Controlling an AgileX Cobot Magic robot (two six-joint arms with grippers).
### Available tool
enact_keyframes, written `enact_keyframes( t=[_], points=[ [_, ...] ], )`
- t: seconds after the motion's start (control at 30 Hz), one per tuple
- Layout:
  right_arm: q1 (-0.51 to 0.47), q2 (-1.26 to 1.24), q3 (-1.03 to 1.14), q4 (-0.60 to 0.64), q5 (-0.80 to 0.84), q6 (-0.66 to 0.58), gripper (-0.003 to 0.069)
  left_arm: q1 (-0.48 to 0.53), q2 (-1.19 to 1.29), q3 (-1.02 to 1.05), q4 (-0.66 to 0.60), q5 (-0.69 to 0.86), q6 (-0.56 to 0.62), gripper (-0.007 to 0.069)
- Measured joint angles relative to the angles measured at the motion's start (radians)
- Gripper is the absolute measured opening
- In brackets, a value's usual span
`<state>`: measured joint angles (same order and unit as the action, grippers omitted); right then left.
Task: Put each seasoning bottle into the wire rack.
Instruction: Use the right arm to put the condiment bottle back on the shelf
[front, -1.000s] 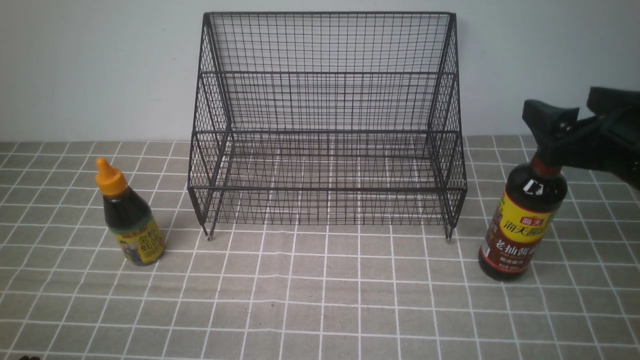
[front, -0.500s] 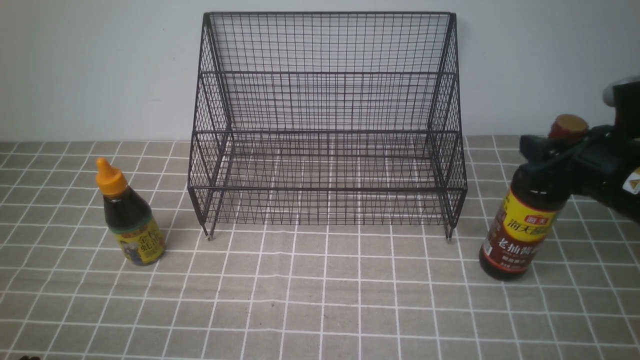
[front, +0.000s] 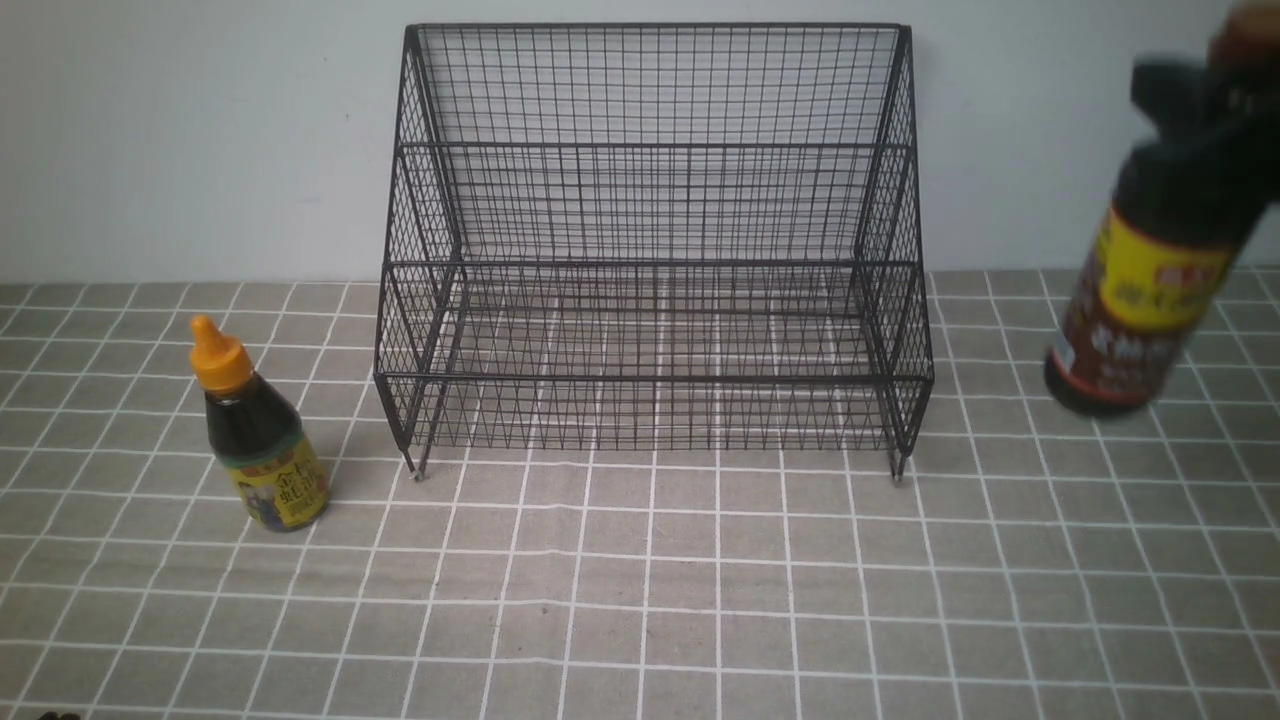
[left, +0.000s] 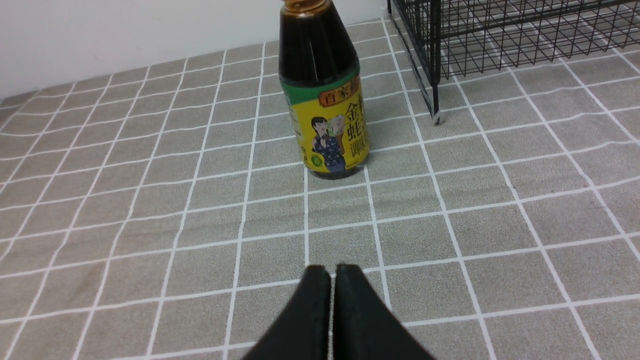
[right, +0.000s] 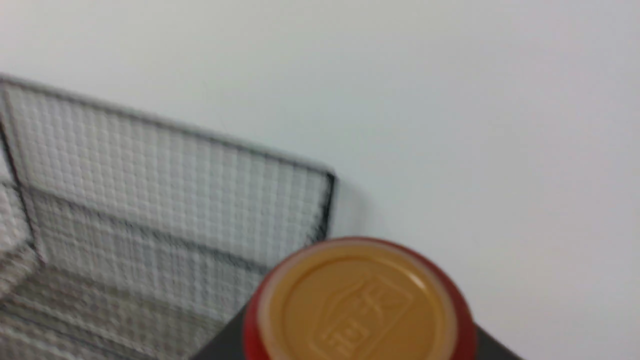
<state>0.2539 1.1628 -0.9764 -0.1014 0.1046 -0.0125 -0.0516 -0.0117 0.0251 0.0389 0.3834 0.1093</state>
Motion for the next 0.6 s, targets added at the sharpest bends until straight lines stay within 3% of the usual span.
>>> enact_keyframes(
  t=[0.23,0.47,0.6],
  points=[
    [0.144,0.136,-0.178,0.017,0.02,0.013,0.0265,0.0,0.0,0.0,0.0,0.0,0.0,-0.0007],
    [0.187,0.318,-0.269,0.018,-0.012,0.013,0.0265,0.0,0.0,0.0,0.0,0.0,0.0,-0.0007],
    [0.188,0.409,-0.289,0.017,-0.038,0.072,0.0265,0.0,0.0,0.0,0.0,0.0,0.0,-0.0007]
  ],
)
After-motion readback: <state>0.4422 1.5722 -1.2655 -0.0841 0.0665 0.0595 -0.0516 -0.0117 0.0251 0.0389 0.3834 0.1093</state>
